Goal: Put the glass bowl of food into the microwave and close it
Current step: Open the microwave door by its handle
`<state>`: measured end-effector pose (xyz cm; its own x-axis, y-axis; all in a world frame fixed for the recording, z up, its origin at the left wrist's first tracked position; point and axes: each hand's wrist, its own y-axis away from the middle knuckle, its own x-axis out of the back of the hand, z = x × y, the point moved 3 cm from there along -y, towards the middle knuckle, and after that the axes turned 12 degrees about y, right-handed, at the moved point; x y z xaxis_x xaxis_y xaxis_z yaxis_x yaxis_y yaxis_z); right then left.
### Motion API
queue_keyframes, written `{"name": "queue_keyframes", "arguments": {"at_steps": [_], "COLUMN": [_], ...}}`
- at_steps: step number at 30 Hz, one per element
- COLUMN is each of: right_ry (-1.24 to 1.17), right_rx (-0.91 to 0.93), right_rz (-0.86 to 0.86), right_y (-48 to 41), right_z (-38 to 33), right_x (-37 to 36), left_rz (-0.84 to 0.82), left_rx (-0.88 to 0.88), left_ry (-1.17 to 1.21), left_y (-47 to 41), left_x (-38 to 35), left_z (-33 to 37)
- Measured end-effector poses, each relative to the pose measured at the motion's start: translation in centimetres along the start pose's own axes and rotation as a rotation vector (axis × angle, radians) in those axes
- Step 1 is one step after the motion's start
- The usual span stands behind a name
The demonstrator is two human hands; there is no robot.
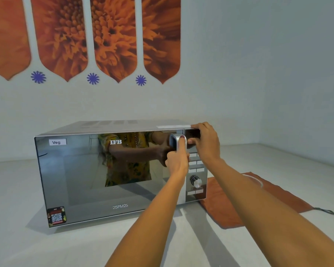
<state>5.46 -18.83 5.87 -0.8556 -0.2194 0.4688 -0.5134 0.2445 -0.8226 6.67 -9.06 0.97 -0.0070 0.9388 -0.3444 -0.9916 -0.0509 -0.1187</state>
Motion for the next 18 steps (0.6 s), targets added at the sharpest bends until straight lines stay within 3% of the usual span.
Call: {"name": "queue_keyframes", "arguments": {"at_steps": [4, 13, 18], "right_ry": [-0.009, -0.042, -0.053], "right_rx": [-0.048, -0.049, -0.057], "right_rz": [0.001, 0.017, 0.002], "right_y": [0.1, 0.2, 0.4], "right_z": [-0.3, -0.2, -0.9], "right_x": [-0.1, -0.4, 0.2], "left_rz": [0.150, 0.248, 0.144], "left_rx": [-0.055, -0.143, -0.186], "left_ry": [-0.124, -0.221, -0.146], "left_y": [-0.3, 2.9, 7.4], "left_x": [-0.2, 0.2, 2.0], "left_z": [-0.5, 0.1, 0.3]}}
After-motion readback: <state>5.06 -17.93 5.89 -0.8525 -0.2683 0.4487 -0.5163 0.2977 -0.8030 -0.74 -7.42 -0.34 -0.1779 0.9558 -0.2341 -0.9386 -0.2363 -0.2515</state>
